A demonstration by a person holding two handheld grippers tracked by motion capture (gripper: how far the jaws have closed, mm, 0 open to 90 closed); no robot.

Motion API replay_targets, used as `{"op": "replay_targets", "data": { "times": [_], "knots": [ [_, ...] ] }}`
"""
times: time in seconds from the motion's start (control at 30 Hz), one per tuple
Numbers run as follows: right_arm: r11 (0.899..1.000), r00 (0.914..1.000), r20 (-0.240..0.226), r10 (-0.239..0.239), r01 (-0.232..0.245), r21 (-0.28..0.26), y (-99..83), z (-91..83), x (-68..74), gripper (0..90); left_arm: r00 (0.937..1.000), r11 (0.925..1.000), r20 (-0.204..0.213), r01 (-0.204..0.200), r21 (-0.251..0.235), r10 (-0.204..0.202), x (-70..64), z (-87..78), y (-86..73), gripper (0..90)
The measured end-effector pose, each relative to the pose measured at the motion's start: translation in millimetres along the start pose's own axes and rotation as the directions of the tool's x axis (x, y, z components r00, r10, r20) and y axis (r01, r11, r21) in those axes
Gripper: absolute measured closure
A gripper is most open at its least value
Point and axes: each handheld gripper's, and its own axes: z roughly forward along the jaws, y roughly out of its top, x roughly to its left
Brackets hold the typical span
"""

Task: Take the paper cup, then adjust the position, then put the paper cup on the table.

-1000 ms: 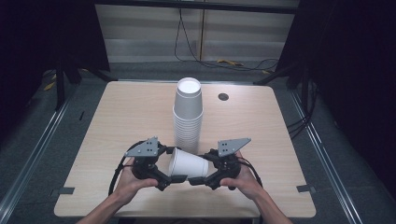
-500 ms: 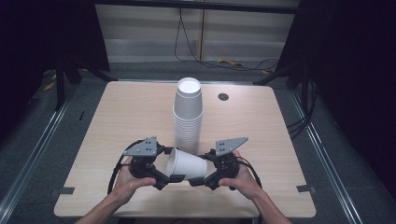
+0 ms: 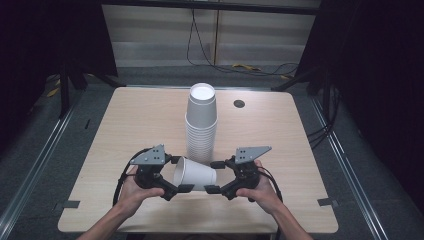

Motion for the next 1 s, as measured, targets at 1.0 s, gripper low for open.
{"op": "replay_targets", "data": {
  "times": [1.0],
  "knots": [
    [0.995, 0.9399, 0.325, 0.104, -0.098, -0.035, -23.3, -52.7, -11.1, 16.3, 0.9815, 0.9812, -0.191, 0.052, 0.186, -0.016, 31.3, -36.2, -6.1, 8.9]
  ]
}}
